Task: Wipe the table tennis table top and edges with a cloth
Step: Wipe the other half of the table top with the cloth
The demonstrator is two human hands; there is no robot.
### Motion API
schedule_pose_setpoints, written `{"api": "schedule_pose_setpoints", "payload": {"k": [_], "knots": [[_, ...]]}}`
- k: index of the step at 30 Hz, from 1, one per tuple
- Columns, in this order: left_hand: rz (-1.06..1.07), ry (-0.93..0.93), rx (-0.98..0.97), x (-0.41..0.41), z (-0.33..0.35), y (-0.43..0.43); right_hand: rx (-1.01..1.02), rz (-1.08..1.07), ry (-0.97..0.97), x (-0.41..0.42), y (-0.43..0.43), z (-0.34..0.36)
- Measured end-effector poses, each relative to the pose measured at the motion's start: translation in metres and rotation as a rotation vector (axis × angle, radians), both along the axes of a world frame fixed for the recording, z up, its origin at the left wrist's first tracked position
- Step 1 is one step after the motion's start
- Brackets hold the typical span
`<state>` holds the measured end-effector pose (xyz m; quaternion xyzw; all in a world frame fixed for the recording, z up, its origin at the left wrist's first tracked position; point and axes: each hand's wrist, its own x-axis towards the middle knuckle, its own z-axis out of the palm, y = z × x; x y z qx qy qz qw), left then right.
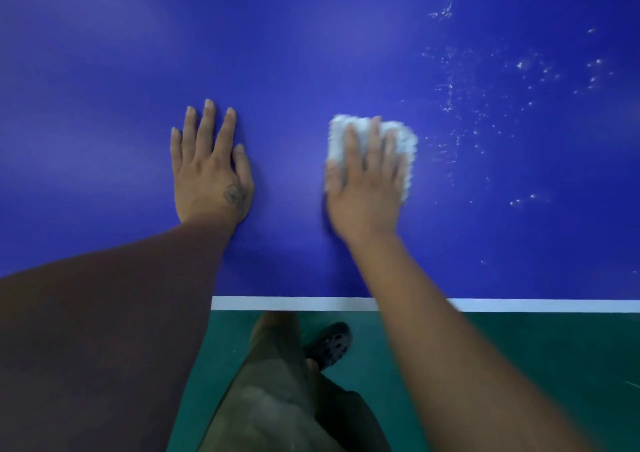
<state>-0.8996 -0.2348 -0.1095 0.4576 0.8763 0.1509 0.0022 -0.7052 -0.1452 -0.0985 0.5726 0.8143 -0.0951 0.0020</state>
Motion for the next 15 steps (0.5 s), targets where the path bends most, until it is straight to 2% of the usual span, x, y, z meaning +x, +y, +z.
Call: {"api": "schedule_pose_setpoints", "payload": {"k": [4, 7, 11, 15], "knots": [[-0.001, -0.006, -0.010, 0.000, 0.000, -0.001, 0.027, 0.268, 0.125, -0.010, -0.092, -0.008], [-0.004, 0.001, -0.010, 0.000, 0.000, -0.001, 0.011, 0.313, 0.111, 0.034, -0.107, -0.012], [-0.007, -0.009, -0.013, 0.000, -0.001, -0.002, -0.004, 0.131, -0.024, 0.109, -0.061, -0.010], [-0.005, 0.005, -0.040, 0.001, -0.002, -0.002, -0.036, -0.107, -0.052, 0.144, -0.016, -0.006]]}}
